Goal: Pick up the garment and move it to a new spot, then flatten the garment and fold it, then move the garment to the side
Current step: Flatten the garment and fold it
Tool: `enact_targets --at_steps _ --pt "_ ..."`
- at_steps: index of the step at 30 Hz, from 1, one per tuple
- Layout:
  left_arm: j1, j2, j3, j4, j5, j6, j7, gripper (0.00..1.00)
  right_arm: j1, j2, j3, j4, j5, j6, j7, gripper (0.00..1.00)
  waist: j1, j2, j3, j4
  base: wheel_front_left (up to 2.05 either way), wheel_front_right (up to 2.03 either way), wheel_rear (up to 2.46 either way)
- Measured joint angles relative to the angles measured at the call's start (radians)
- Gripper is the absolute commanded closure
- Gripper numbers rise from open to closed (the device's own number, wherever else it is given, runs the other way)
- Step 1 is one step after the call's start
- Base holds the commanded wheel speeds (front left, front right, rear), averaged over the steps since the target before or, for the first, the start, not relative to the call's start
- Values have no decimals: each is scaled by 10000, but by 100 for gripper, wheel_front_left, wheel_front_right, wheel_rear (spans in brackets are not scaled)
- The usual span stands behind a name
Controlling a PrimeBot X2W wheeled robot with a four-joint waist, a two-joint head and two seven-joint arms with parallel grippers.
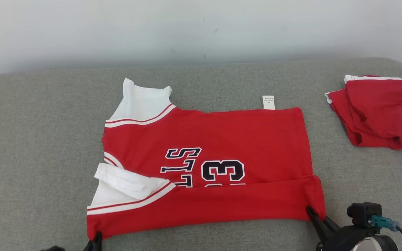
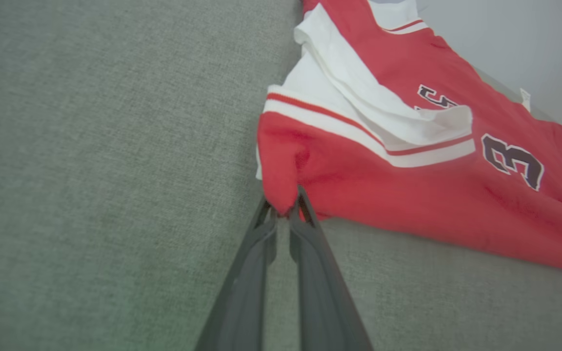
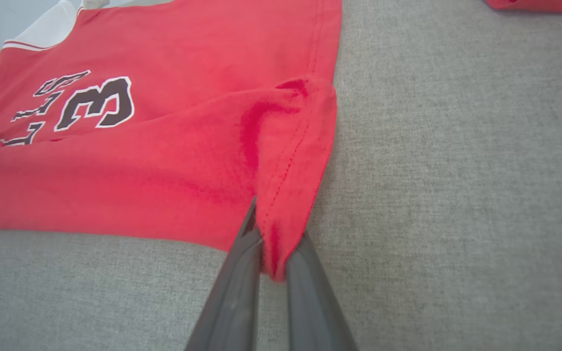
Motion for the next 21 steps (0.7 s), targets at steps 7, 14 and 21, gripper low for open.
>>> enact_targets --at_steps 7,14,21 --pt "315 203 -44 -403 161 408 92 0 662 476 -886 -1097 -560 -2 629 0 1 0 104 80 0 0 0" --pt "237 169 238 -1187 439 347 -660 0 674 1066 -2019 -2247 -1271 -2 -167 0 0 0 -163 145 0 0 0" --pt "-8 343 525 -2249 2913 1131 -1108 0 909 1687 -2414 -3162 -1822 -2 -1058 0 0 0 -354 280 0 0 0"
